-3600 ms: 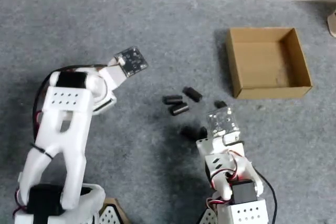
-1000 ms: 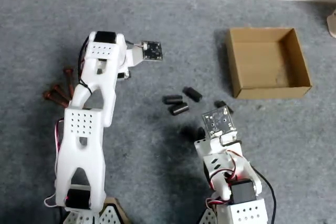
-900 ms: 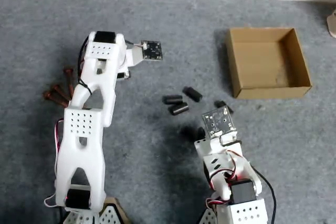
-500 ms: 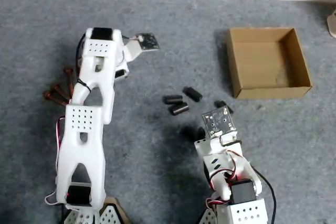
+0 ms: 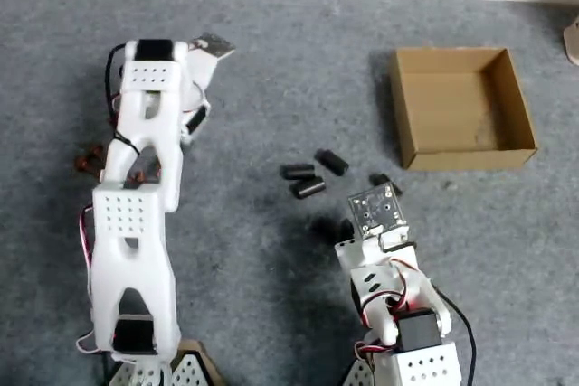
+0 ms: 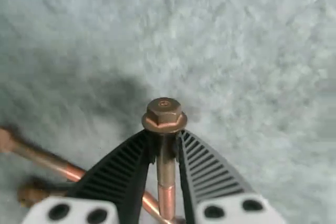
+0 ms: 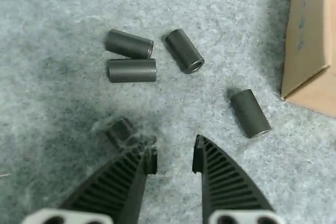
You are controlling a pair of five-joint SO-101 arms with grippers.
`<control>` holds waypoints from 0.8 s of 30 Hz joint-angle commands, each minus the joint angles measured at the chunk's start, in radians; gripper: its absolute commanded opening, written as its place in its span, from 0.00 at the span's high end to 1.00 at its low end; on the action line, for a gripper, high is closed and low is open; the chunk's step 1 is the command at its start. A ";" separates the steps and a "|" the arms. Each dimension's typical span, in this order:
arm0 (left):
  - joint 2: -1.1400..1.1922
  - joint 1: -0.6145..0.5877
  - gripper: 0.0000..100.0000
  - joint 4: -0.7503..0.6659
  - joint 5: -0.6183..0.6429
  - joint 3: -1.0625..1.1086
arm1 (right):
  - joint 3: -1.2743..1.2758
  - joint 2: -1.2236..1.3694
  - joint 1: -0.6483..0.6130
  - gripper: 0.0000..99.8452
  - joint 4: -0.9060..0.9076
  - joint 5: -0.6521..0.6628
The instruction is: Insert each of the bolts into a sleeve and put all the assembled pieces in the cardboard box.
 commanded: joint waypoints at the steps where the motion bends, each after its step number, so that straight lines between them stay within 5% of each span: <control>1: -0.239 0.044 1.00 0.006 0.044 0.174 | 0.097 -0.002 0.007 0.88 -0.016 0.005; 5: -0.453 0.044 0.99 -0.058 0.094 0.426 | 0.088 -0.004 0.024 0.88 0.015 0.011; 13: -0.924 0.042 1.00 -0.431 0.170 1.075 | 0.088 -0.002 -0.015 0.88 0.074 0.048; 24: -1.110 0.044 1.00 -0.597 0.167 1.311 | 0.056 -0.001 -0.101 0.88 0.150 0.173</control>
